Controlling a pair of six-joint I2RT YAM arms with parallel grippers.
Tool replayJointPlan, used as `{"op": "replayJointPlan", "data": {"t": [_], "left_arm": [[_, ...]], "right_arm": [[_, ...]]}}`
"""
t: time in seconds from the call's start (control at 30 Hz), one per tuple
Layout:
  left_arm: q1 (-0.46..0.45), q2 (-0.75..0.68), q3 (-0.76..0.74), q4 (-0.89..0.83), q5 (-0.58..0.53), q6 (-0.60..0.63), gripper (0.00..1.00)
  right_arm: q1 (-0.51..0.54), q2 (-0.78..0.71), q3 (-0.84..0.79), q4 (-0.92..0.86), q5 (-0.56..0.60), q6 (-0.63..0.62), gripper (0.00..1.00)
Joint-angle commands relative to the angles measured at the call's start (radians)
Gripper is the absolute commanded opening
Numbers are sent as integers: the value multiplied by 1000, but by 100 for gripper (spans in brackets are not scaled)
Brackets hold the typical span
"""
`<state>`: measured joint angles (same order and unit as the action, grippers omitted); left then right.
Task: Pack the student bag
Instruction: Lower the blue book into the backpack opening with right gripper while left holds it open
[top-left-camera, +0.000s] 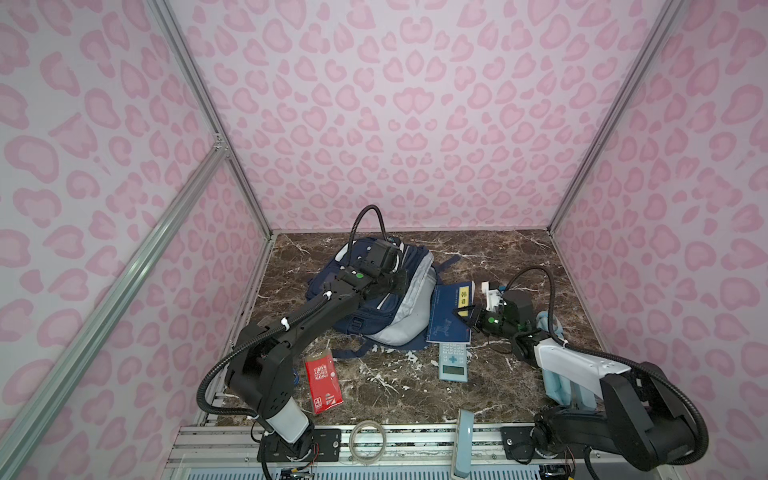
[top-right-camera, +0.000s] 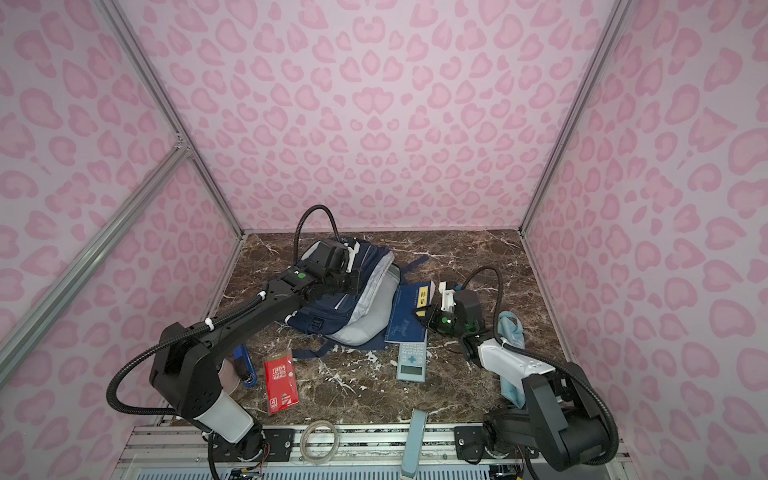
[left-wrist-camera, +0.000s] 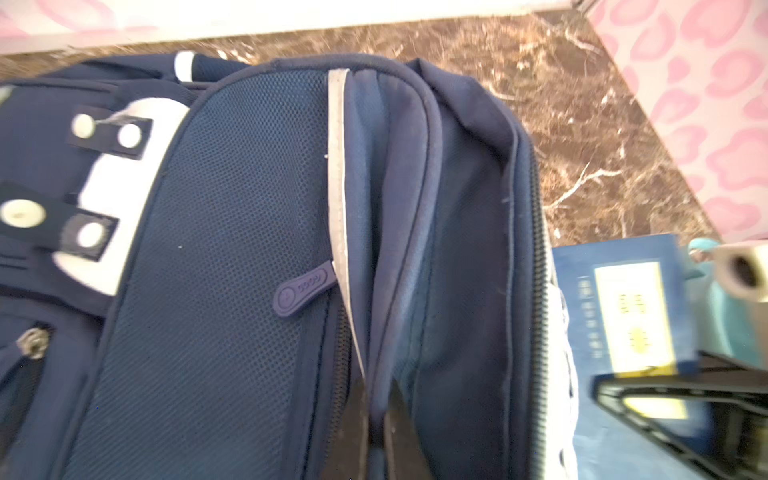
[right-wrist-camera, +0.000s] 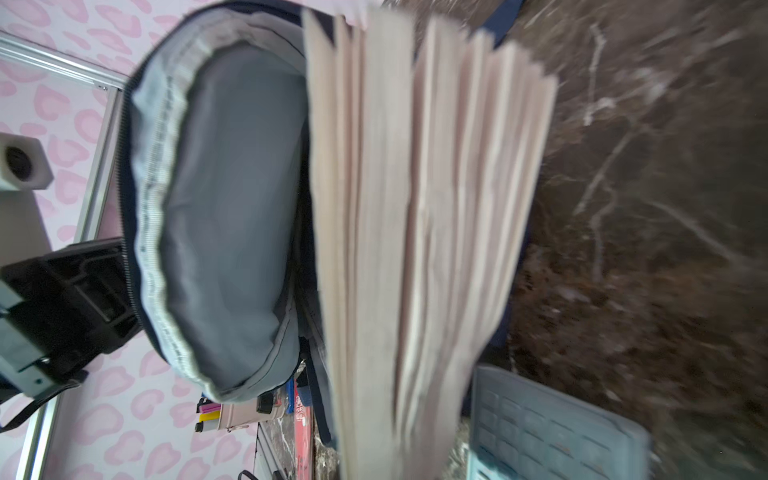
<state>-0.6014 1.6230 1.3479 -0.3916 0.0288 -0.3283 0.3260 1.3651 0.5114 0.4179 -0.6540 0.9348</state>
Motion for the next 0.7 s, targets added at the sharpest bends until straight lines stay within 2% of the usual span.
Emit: {"op": "replayJointPlan", "data": {"t": [0.0,0.13,0.27,0.33,0.43,0.47,0.53,0.6,0.67], "left_arm": [[25,-32,31,23,97,-11,4],[85,-47,39,36,176,-26,4],[138,-52,52,39,242,-35,3],[148,-52,59,27,251,-38,3],[152,-51,67,15,256,-35,3],[152,-51,66,14,258,-37,3],[153,-52,68,13,257,-38,3],[155,-55,68,16,249,-43,3],[157,-53,66,23,246,-46,3]], "right_arm": [[53,108,58,191,13,78,0],[141,324,232,285,24,116,0],[207,547,459,390,-12,194,0],[234,642,568,360,-2,198,0],[271,773,754,180,35,157,0],[284,813,821,101,50,135,7],[307,874,917,14,57,106,50],[318,896,963,-37,57,86,65],[317,861,925,-48,79,63,70]]}}
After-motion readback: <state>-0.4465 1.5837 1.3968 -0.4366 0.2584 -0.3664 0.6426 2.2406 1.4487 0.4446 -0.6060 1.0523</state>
